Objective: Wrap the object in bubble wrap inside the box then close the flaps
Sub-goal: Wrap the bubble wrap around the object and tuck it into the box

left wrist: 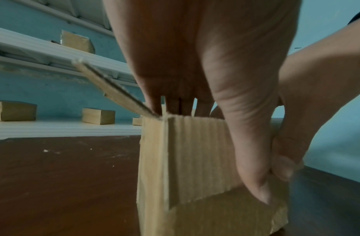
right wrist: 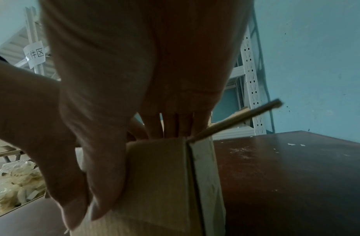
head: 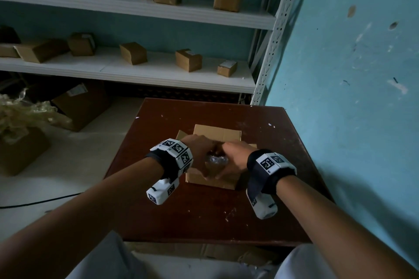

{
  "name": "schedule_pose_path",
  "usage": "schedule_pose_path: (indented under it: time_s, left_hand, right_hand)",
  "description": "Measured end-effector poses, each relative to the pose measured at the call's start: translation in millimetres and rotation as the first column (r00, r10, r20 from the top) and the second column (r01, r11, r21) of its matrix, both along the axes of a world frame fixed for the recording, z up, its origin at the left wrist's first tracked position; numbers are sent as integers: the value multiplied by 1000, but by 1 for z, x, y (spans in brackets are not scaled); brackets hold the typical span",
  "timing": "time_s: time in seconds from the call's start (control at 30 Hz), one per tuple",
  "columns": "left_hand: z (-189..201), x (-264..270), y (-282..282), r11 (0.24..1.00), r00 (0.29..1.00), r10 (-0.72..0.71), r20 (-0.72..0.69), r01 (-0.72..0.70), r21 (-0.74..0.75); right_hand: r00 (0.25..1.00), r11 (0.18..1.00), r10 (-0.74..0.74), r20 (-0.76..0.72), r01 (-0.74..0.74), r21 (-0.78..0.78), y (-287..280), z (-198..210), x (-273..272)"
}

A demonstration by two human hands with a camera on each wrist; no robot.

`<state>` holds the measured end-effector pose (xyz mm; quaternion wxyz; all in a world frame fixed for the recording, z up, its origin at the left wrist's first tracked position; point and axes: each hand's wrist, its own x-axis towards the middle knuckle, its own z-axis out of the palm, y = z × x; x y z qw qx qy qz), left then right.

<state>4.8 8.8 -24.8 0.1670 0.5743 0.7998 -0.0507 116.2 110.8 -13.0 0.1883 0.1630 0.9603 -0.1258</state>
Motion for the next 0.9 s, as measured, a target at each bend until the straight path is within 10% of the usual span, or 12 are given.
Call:
schedule_pose_path:
  time_s: [0.9]
  left_hand:
    - [-22, 9, -6, 994, 995, -26, -92, 35, 102]
  right_hand:
    - [997, 991, -27, -67, 36, 129, -22, -23, 3]
